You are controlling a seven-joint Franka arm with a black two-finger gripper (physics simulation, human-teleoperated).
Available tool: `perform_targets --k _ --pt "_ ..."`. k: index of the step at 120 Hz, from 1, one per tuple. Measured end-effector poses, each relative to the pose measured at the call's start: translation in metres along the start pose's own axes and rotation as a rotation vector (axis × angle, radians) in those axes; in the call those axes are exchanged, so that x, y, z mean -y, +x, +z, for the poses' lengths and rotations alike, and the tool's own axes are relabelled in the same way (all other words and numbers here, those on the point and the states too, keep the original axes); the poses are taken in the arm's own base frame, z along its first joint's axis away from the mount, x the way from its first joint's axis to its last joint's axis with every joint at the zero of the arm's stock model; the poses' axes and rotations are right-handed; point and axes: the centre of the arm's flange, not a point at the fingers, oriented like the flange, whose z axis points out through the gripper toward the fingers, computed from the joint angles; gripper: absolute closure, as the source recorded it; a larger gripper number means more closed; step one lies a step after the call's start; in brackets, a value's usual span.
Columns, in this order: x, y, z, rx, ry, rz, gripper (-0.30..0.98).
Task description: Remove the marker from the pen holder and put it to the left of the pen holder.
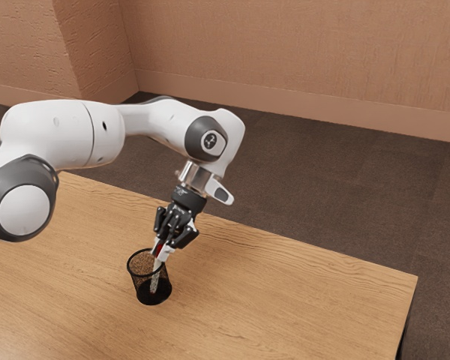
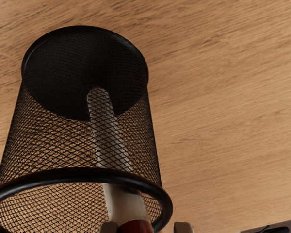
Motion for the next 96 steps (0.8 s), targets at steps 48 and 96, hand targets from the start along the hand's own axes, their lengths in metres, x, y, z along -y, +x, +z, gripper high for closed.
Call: perform_targets --k 48,96 --pt "0.000 -0.045 -0.023 -0.044 0.021 -0.028 0.76" --pt "0.035 -0.151 -0.064 -0.117 0.030 -0.155 0.78"
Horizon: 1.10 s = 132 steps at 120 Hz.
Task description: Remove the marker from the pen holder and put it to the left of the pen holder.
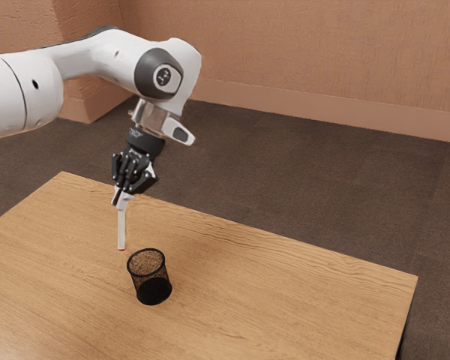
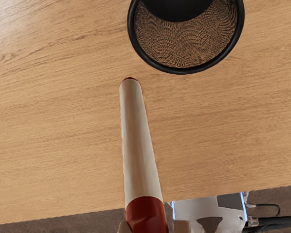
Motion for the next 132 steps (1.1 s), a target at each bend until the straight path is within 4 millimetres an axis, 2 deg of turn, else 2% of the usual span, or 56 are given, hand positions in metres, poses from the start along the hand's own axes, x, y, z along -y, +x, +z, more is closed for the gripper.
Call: perform_targets --k 9,26,49,63,69,80,95,109,123,132 --pt "0.026 0.003 0.013 0.036 -0.031 -0.032 0.78" --pt "0.063 0.029 0.054 0.137 -0.095 -0.059 0.79" --pt "0.085 0.030 0.092 0.254 -0.153 -0.080 0.79" --pt "0.099 0.037 0.122 0.338 -0.198 -0.084 0.78" --pt "0.104 0.043 0.134 0.368 -0.217 -0.082 0.73" --pt "0.107 0.051 0.146 0.395 -0.238 -0.077 0.52" --pt "0.102 0.053 0.134 0.345 -0.221 -0.072 0.29" --pt "0.075 0.043 0.094 0.214 -0.152 -0.057 0.17" --pt "0.051 0.023 0.047 0.020 -0.106 -0.040 0.10" --pt "0.034 0.014 0.029 -0.101 -0.067 -0.029 0.07"
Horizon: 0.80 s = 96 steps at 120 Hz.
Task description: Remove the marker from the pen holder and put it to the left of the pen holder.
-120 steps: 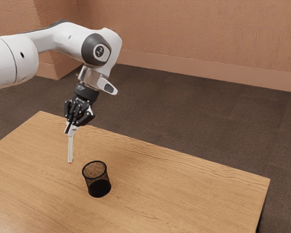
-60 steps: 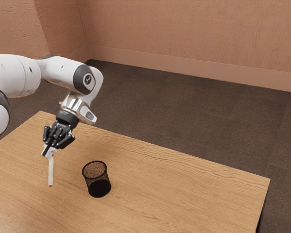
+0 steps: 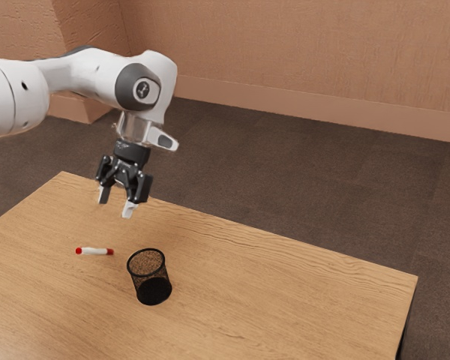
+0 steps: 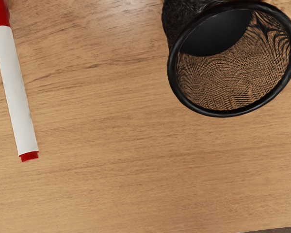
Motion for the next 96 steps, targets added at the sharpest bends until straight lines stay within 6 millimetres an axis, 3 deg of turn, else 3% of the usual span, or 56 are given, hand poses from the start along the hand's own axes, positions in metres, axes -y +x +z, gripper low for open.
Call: perform_targets --k 11,25,46,53,60,66,76,96 --pt "-0.038 -0.015 -0.037 -0.157 0.060 0.046 0.04" --pt "-0.064 -0.035 -0.087 -0.331 0.096 0.079 0.03" --pt "-0.092 -0.042 -0.115 -0.439 0.120 0.124 0.01" --pt "-0.096 -0.047 -0.126 -0.471 0.126 0.129 0.01" --pt "-0.095 -0.074 -0.153 -0.546 0.138 0.116 0.01" --pt "-0.083 -0.089 -0.164 -0.579 0.140 0.089 0.01" --pt "-0.069 -0.097 -0.169 -0.597 0.137 0.063 0.00" --pt "-0.071 -0.098 -0.171 -0.604 0.140 0.066 0.00"
